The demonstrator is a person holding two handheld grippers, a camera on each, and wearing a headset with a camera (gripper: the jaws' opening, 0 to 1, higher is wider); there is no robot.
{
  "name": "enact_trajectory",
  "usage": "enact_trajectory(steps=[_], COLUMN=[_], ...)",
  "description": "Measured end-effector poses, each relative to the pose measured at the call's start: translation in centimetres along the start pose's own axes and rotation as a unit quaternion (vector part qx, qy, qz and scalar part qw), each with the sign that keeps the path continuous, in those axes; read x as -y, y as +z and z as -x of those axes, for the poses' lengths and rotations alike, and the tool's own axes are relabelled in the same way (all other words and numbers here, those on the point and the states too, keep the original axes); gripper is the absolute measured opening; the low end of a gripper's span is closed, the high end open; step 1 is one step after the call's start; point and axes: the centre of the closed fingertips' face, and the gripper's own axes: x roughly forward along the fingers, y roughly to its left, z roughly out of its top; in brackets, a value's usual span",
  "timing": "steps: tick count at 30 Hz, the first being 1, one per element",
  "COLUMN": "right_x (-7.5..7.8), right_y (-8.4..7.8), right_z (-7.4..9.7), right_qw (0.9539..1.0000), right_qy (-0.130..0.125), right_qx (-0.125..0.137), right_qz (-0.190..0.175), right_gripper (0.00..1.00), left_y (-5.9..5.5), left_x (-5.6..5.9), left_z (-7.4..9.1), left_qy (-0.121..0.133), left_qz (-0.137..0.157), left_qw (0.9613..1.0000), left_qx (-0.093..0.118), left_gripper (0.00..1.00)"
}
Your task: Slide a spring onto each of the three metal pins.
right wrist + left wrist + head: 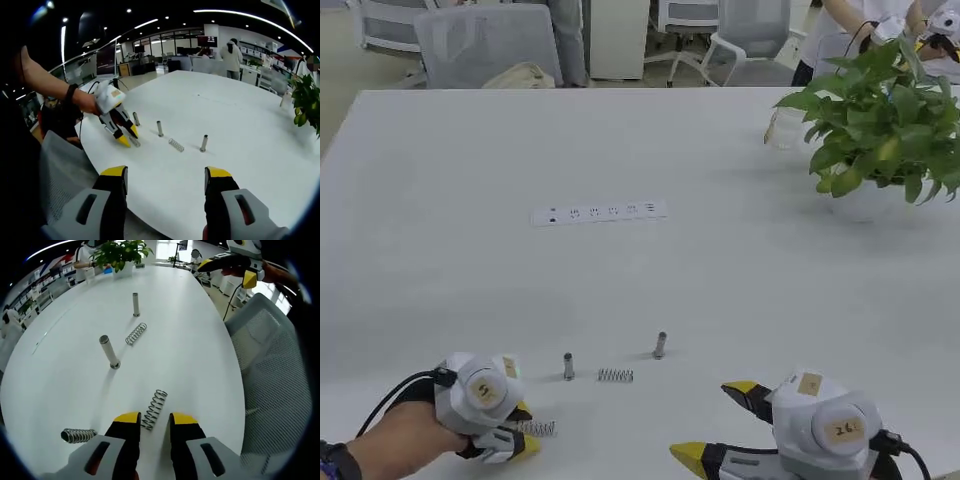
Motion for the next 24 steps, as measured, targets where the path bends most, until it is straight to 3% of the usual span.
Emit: enact_trajectory(steps=[6,9,11,15,24], right_x=[-0.4,-0.5,-0.4,-0.4,-0.5], right_y=[0.2,0.5,0.6,0.8,0.9], right_z=[-0.2,-0.2,-0.2,-0.1,-0.1], right_qw=[1.0000,1.0000,0.9999,0.9999,0.9997], right_qy=[0.006,0.007,0.008,0.010,0.016], right_qx=[-0.001,0.000,0.000,0.000,-0.004], right_qz=[0.005,0.007,0.008,0.012,0.018], right_gripper=[0.61,0.61,0.61,0.61,0.61], left_y=[-1.1,-0.9,-0.7,-0.9,-1.4], left_x=[0.3,1.0,1.5,2.2,3.1], left_z=[0.6,0.6,0.5,0.4,0.9], left_qy=[0.017,0.012,0.010,0.009,0.009], left_qz=[-0.001,0.013,0.010,-0.011,0.027], left_qw=[0.9998,0.9998,0.9999,0.9999,0.9996], left_qx=[-0.005,0.005,0.007,0.001,-0.006], left_gripper=[0.08,0.12,0.12,0.03,0.02])
